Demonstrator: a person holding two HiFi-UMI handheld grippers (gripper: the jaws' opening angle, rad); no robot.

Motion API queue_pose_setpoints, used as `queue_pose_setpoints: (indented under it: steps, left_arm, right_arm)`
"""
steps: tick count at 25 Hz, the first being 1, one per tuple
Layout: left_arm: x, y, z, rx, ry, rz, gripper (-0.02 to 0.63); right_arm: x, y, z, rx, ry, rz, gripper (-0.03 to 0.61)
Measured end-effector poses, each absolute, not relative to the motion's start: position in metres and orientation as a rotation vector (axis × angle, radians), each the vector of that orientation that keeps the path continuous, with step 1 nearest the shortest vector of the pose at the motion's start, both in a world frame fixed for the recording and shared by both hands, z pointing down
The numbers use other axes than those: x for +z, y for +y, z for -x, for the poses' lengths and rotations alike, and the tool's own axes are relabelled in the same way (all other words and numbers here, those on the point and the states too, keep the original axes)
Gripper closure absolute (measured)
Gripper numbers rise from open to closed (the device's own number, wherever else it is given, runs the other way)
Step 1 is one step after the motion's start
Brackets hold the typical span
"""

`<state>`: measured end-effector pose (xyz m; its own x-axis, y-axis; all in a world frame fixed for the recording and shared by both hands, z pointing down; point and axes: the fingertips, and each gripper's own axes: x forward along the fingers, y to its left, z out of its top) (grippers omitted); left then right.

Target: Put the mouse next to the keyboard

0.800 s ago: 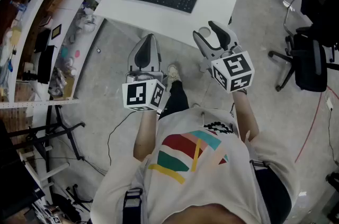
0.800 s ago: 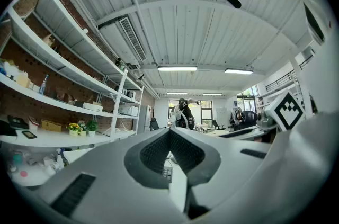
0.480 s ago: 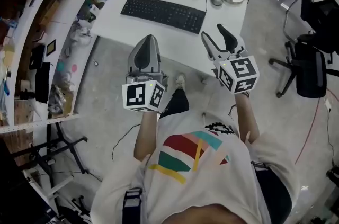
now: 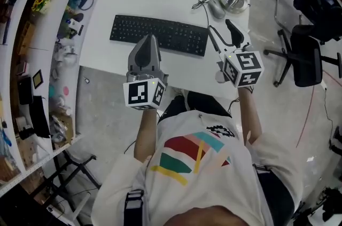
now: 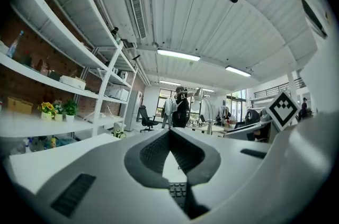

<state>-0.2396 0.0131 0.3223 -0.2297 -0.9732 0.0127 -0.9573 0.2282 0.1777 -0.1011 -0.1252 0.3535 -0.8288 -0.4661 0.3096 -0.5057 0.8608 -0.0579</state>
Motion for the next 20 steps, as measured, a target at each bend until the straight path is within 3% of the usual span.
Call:
queue_pose_setpoints:
  steps: [4,8,20]
  left_arm:
    - [0.335,0.003,0.246,-0.174,-2.279,-1.891,0.569]
    - [0.335,-0.01,0.247,-0.17,-2.231,-1.898,0.569]
    - [0.378,-0.093,0.244,-0.1,-2.09,-1.913,0.569]
  right_arm:
    - [0.358,-0.136,0.1,0.21,-2.691,-0.818,0.351]
    - [0.377,-0.155,0.108,0.2,-2.596,-0.812,0.258]
    - [0.501,-0.256,0.107,0.541,-2.29,-0.812,0.244]
